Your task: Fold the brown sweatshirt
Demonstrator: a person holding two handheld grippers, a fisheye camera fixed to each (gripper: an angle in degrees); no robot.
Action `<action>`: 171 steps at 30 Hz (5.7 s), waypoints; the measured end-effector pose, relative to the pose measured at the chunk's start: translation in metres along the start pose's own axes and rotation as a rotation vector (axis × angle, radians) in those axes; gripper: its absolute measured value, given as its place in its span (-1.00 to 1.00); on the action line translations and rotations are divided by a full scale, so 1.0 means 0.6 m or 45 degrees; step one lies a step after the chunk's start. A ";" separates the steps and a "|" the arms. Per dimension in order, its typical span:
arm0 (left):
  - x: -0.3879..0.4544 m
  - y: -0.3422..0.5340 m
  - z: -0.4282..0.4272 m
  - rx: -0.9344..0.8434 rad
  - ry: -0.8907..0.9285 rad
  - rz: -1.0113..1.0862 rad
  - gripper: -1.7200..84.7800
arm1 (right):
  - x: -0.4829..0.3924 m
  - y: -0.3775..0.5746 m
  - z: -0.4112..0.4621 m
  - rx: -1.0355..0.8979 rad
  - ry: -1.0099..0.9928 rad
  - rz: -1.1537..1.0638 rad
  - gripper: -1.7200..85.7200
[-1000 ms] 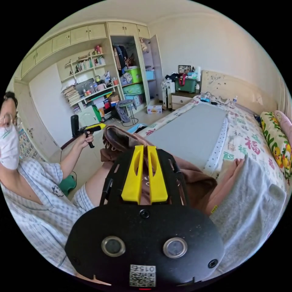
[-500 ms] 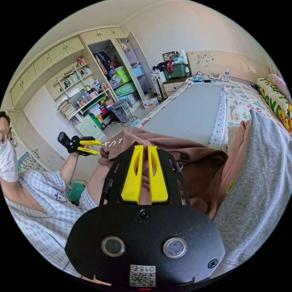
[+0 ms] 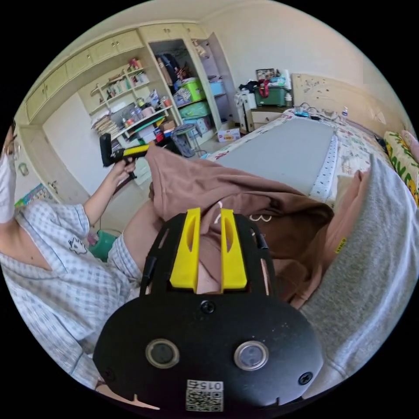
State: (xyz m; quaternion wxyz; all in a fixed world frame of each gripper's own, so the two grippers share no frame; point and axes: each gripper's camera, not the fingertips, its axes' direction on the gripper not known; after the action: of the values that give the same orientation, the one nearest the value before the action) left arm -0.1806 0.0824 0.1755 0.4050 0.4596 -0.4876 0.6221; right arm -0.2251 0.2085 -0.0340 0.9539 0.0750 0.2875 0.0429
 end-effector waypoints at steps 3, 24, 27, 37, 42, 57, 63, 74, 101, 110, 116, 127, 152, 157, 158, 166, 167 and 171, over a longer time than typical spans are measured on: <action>0.004 0.009 -0.023 -0.015 -0.023 -0.024 -0.95 | -0.113 -0.035 0.069 -0.146 0.029 -0.187 -0.62; 0.046 0.055 -0.073 -0.196 -0.105 -0.200 -0.95 | -0.451 -0.170 0.288 -0.692 0.623 -0.677 -0.93; 0.038 0.069 -0.077 -0.185 -0.100 -0.193 -0.94 | -0.442 -0.149 0.251 -0.613 0.633 -0.573 -0.96; 0.020 0.125 0.028 -0.361 0.162 0.033 -0.76 | -0.284 -0.078 0.066 -0.082 0.383 -0.034 -0.97; 0.025 0.091 0.050 -0.319 0.199 0.289 -0.89 | -0.175 -0.033 0.083 0.025 0.255 0.011 -0.98; -0.493 -0.572 0.591 -0.271 -0.045 -0.132 -0.93 | 0.551 -0.508 0.313 0.093 0.685 0.535 -0.90; -0.537 -0.488 0.632 -0.344 0.192 -0.516 -0.84 | 0.531 -0.388 0.446 -0.118 0.341 0.439 -0.84; -0.394 -0.106 0.287 -0.808 0.483 -1.087 -0.78 | 0.296 0.128 0.507 -0.637 0.140 0.992 -0.76; -0.412 -0.211 0.363 -0.735 0.976 -1.466 -0.68 | 0.303 0.022 0.899 -0.500 -0.390 1.162 -0.87; -0.369 -0.270 0.449 -0.506 1.092 -1.247 -0.74 | 0.286 -0.040 0.900 -0.448 -0.441 1.129 -0.86; -0.434 -0.251 0.330 -0.498 1.185 -1.325 -0.94 | 0.228 -0.118 0.765 -0.440 -0.110 0.886 -0.82; -0.500 -0.187 0.122 -0.980 0.586 -1.198 -0.98 | 0.186 -0.145 0.860 -1.086 0.484 0.801 -0.78; -0.426 -0.551 0.557 -0.698 0.501 -0.585 -0.64 | 0.080 -0.528 1.154 -0.930 0.209 0.166 -0.75; -0.398 -0.536 0.722 -0.941 0.487 -0.607 -0.80 | 0.125 -0.548 1.112 -0.959 0.036 0.253 -0.89; -0.414 -0.529 0.726 -0.943 0.514 -0.663 -0.88 | 0.168 -0.564 1.064 -0.908 -0.009 0.310 -0.92; -0.727 -0.451 0.419 -0.477 -0.143 -1.223 -0.94 | 0.679 -0.587 0.431 -0.320 0.953 0.986 -0.92; -0.763 -0.413 0.389 -0.564 -0.260 -1.275 -0.93 | 0.748 -0.554 0.376 -0.383 1.118 1.135 -0.91; -0.799 -0.320 0.318 -0.738 -0.461 -1.525 -0.81 | 0.835 -0.486 0.299 -0.386 1.182 1.553 -0.88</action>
State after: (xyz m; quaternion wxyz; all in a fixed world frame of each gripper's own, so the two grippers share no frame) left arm 0.1556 -0.0934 -0.2232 0.6976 0.6197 -0.3562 0.0490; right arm 0.3021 -0.0373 -0.2071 0.5436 0.0630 0.5561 0.6255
